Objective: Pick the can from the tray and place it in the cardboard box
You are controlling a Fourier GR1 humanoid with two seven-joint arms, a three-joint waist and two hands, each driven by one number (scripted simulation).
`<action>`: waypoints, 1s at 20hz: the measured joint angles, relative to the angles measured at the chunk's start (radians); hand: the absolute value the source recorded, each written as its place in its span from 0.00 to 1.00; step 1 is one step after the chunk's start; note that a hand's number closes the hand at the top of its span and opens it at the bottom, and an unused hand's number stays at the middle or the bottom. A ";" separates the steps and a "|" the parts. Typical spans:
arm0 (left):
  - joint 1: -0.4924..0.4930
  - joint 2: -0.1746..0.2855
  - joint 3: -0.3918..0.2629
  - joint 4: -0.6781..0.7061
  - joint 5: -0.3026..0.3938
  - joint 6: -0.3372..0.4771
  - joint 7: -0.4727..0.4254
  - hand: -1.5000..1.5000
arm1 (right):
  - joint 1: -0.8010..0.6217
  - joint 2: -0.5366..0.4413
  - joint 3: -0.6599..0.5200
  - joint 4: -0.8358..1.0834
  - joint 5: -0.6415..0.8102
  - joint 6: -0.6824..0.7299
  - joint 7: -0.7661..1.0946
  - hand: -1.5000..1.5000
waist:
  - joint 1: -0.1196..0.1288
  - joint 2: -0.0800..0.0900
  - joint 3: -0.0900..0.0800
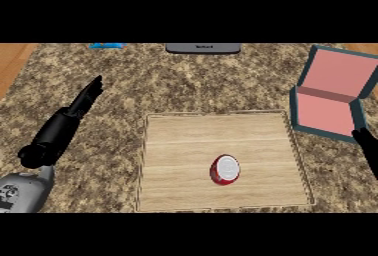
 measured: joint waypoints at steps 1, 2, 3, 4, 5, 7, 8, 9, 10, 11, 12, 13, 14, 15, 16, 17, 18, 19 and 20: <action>-0.007 -0.001 -0.001 0.000 0.001 -0.003 0.001 0.50 | -0.028 -0.008 0.026 0.000 0.000 0.034 0.039 0.00 | 0.008 0.002 0.000; -0.021 -0.005 -0.003 0.004 -0.003 -0.003 0.003 0.50 | -0.056 -0.008 0.056 0.000 0.000 0.062 0.073 0.00 | 0.012 0.003 0.000; -0.029 -0.008 -0.004 0.008 -0.004 -0.005 0.002 0.50 | -0.089 -0.005 0.083 0.001 -0.001 0.089 0.109 0.00 | 0.019 0.005 -0.001; -0.032 -0.014 -0.012 0.007 -0.007 -0.006 0.004 0.50 | -0.119 -0.004 0.107 0.002 -0.001 0.119 0.137 0.00 | 0.025 0.006 -0.001; -0.035 -0.020 -0.018 0.010 -0.013 -0.002 0.004 0.50 | -0.148 -0.004 0.127 0.003 -0.002 0.147 0.163 0.00 | 0.027 0.006 -0.001; -0.042 -0.026 -0.022 0.019 -0.016 -0.006 0.002 0.50 | -0.205 0.007 0.170 0.007 -0.004 0.189 0.204 0.00 | 0.035 0.007 -0.001; -0.047 -0.027 -0.022 0.022 -0.015 -0.010 0.003 0.50 | -0.232 0.017 0.187 0.010 -0.006 0.207 0.223 0.00 | 0.038 0.008 -0.002; -0.051 -0.034 -0.028 0.022 -0.018 -0.008 0.007 0.50 | -0.256 0.031 0.207 0.016 -0.008 0.220 0.238 0.00 | 0.043 0.008 -0.002; -0.060 -0.038 -0.031 0.022 -0.022 -0.007 0.010 0.50 | -0.278 0.045 0.222 0.027 -0.012 0.232 0.251 0.00 | 0.046 0.009 -0.002; -0.067 -0.038 -0.031 0.028 -0.024 -0.008 0.010 0.50 | -0.296 0.060 0.238 0.033 -0.019 0.244 0.265 0.00 | 0.046 0.009 -0.002; -0.067 -0.039 -0.032 0.030 -0.025 -0.011 0.007 0.50 | -0.315 0.079 0.252 0.042 -0.021 0.252 0.278 0.00 | 0.048 0.009 -0.002; -0.072 -0.041 -0.032 0.030 -0.026 -0.010 0.014 0.50 | -0.328 0.097 0.270 0.047 -0.023 0.260 0.289 0.00 | 0.048 0.008 -0.002; -0.071 -0.041 -0.032 0.028 -0.026 -0.009 0.016 0.50 | -0.343 0.115 0.284 0.055 -0.025 0.268 0.301 0.00 | 0.049 0.007 -0.002; -0.070 -0.044 -0.032 0.029 -0.028 -0.007 0.016 0.50 | -0.358 0.132 0.295 0.068 -0.029 0.277 0.309 0.00 | 0.050 0.007 -0.002; -0.069 -0.041 -0.029 0.027 -0.025 -0.011 0.018 0.50 | -0.371 0.152 0.306 0.084 -0.028 0.283 0.316 0.00 | 0.050 0.006 -0.002; -0.067 -0.040 -0.029 0.026 -0.025 -0.012 0.020 0.50 | -0.383 0.174 0.315 0.100 -0.027 0.289 0.322 0.00 | 0.049 0.005 -0.001; -0.067 -0.044 -0.029 0.030 -0.028 -0.008 0.020 0.50 | -0.395 0.194 0.327 0.116 -0.026 0.296 0.327 0.00 | 0.045 0.004 -0.001; -0.069 -0.048 -0.030 0.037 -0.032 -0.004 0.017 0.50 | -0.409 0.219 0.336 0.134 -0.025 0.301 0.332 0.00 | 0.042 0.005 -0.001; -0.065 -0.051 -0.031 0.042 -0.037 0.000 0.010 0.50 | -0.420 0.243 0.346 0.154 -0.021 0.304 0.335 0.00 | 0.040 0.004 -0.001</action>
